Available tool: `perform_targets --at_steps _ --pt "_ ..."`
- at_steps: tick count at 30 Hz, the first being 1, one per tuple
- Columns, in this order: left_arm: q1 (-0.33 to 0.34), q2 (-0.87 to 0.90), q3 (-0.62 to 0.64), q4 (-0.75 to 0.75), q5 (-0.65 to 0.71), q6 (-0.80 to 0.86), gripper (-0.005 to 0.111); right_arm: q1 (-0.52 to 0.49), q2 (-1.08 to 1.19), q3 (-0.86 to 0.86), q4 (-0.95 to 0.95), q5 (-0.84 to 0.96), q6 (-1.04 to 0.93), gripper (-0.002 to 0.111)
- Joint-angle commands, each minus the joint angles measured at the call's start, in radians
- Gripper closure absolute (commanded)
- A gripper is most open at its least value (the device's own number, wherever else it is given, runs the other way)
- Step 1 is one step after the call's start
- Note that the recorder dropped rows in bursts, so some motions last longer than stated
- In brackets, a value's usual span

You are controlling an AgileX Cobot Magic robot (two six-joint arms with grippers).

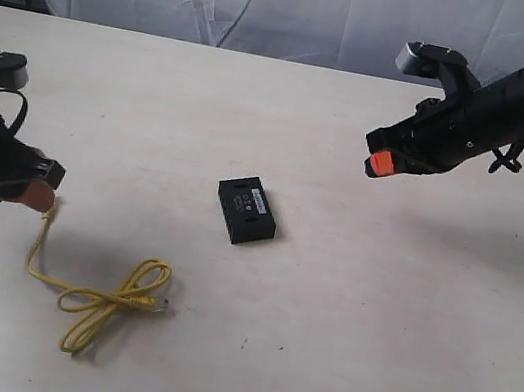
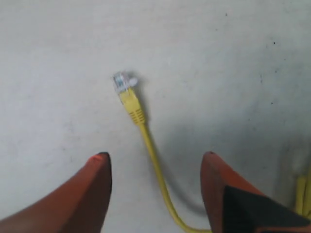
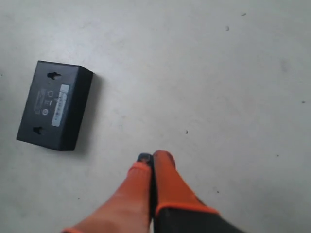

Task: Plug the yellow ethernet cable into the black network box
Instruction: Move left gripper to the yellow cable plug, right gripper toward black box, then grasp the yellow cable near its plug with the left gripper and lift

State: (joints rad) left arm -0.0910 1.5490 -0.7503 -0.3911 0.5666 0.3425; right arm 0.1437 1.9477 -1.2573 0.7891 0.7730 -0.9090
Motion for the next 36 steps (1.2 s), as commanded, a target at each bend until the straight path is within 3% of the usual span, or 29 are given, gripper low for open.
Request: perform_targets --at_steps 1,8,13,20,36 --pt "-0.022 0.025 -0.021 0.045 -0.025 -0.036 0.053 0.013 0.001 -0.007 0.009 -0.027 -0.042 0.109" --pt "-0.025 0.062 -0.021 0.119 -0.025 -0.125 0.053 0.086 0.009 -0.007 0.009 -0.159 -0.147 0.109" --pt "-0.067 0.099 -0.021 0.138 -0.055 -0.127 0.053 0.091 0.061 -0.075 0.013 -0.182 -0.165 0.109" --pt "-0.071 0.132 -0.035 0.176 -0.093 -0.178 0.053 0.091 0.177 -0.197 0.024 0.096 -0.165 0.109" --pt "-0.091 0.236 -0.079 0.188 -0.101 -0.179 0.054 0.091 0.233 -0.205 0.028 0.055 -0.165 0.109"
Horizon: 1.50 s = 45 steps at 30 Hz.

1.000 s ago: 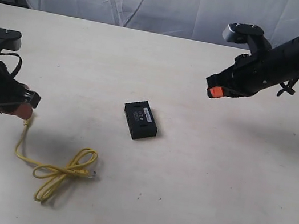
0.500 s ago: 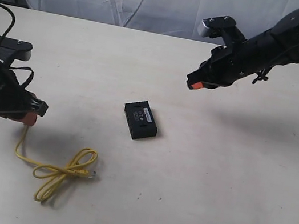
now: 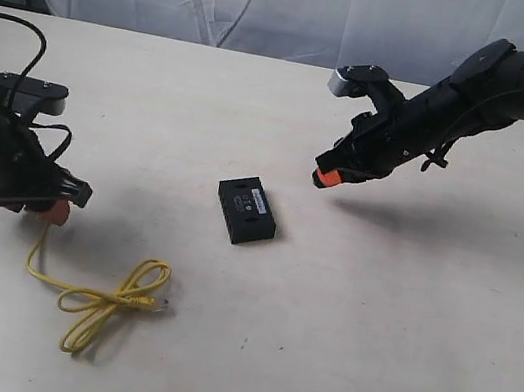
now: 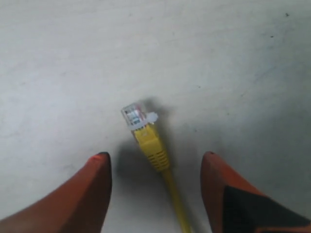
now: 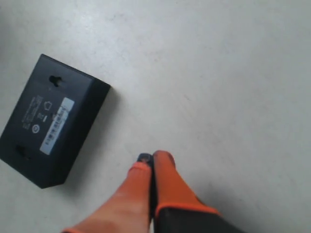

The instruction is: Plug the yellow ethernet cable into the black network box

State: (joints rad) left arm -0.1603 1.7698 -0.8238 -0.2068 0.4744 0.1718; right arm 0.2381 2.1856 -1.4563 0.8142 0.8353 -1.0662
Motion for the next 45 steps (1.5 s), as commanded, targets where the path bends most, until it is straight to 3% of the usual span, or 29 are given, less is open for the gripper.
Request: perform_targets --at_steps 1,12,14,18,19,23,29,41,45 --pt "-0.027 0.022 -0.005 0.006 -0.009 -0.008 0.054 -0.003 -0.005 -0.006 0.005 -0.007 -0.008 0.109" --pt "-0.042 0.077 -0.016 0.030 -0.024 -0.035 0.058 0.002 -0.005 -0.006 0.005 0.002 -0.008 0.109" --pt "-0.042 0.077 -0.016 0.059 -0.014 -0.035 0.069 0.007 -0.005 -0.006 0.007 0.002 -0.008 0.109" --pt "-0.042 0.077 -0.016 0.116 -0.012 -0.035 0.104 0.007 -0.005 -0.006 0.007 -0.002 -0.008 0.109" --pt "-0.042 0.077 -0.016 0.140 -0.012 -0.028 0.106 0.007 -0.005 -0.006 0.007 -0.002 -0.008 0.109" --pt "-0.042 0.075 -0.048 0.199 0.042 0.053 0.106 0.007 -0.005 -0.006 0.005 -0.001 -0.008 0.109" --pt "-0.042 0.059 -0.176 0.175 0.219 0.401 0.107 0.007 -0.005 -0.006 0.003 0.021 -0.008 0.109" --pt "-0.042 0.059 -0.229 -0.014 0.238 0.959 0.107 0.007 0.033 -0.006 0.002 0.023 -0.008 0.109" --pt "-0.045 0.067 -0.229 -0.181 0.234 0.922 0.107 0.007 0.049 -0.006 0.029 0.019 -0.008 0.109"
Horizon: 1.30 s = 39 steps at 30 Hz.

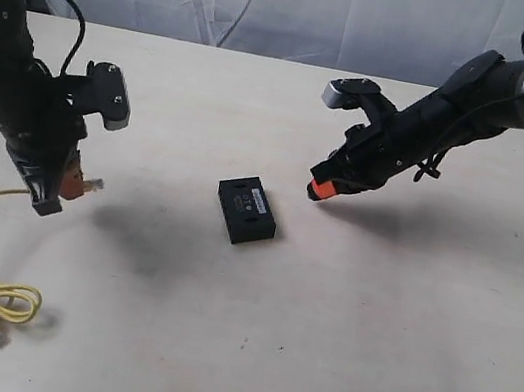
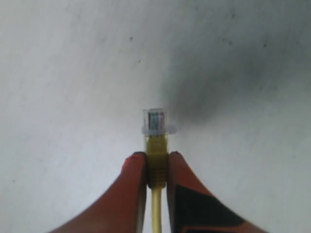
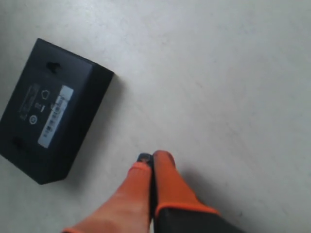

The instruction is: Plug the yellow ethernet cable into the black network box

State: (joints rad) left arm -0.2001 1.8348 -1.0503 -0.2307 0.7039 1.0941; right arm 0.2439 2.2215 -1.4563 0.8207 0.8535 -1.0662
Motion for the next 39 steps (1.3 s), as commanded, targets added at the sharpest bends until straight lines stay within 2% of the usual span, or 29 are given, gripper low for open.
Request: perform_targets --at_steps 1,3,6,13,17,21,39 --pt "-0.012 0.003 -0.003 -0.173 0.011 -0.002 0.107 0.001 0.017 -0.008 0.030 -0.001 -0.010 0.109" --pt "-0.046 0.010 -0.003 -0.145 0.009 -0.013 0.107 0.003 0.028 -0.022 0.030 0.004 -0.010 0.109" --pt "-0.118 0.049 -0.024 -0.045 -0.024 -0.238 0.107 0.024 0.039 -0.045 0.030 0.013 0.021 0.109" --pt "-0.238 0.175 -0.165 -0.039 -0.023 -0.315 0.107 0.036 0.041 -0.061 0.056 -0.020 0.028 0.109" --pt "-0.262 0.240 -0.254 0.009 0.032 -0.401 0.107 0.057 0.058 -0.083 0.059 0.004 0.030 0.109" --pt "-0.274 0.263 -0.288 0.075 0.059 -0.484 0.107 0.059 0.098 -0.121 0.064 0.037 0.030 0.109" --pt "-0.303 0.278 -0.317 0.039 0.021 -0.489 0.107 0.066 0.126 -0.145 0.110 0.084 0.020 0.109"
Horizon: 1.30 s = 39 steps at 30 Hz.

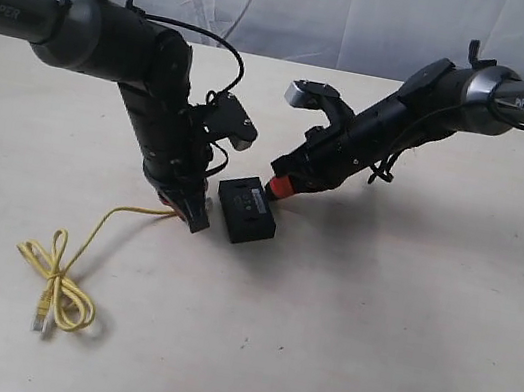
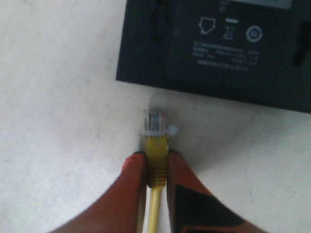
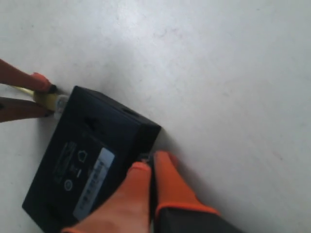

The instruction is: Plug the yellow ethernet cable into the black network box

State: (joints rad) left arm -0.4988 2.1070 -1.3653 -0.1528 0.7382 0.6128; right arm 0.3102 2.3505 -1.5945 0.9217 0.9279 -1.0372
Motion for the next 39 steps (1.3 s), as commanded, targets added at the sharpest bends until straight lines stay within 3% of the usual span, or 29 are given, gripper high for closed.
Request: perform_targets --at_steps 1,22,39 --pt "-0.005 0.006 -0.002 -0.051 -0.015 -0.007 0.107 0.000 -0.003 -0.007 0.009 0.017 -0.009 0.109" --pt "-0.005 0.004 -0.002 -0.116 -0.058 -0.005 0.107 0.000 -0.003 -0.007 -0.012 0.053 -0.041 0.109" --pt "-0.002 -0.007 -0.002 -0.038 0.070 -0.010 0.107 0.000 -0.001 -0.007 0.030 0.007 -0.081 0.109"
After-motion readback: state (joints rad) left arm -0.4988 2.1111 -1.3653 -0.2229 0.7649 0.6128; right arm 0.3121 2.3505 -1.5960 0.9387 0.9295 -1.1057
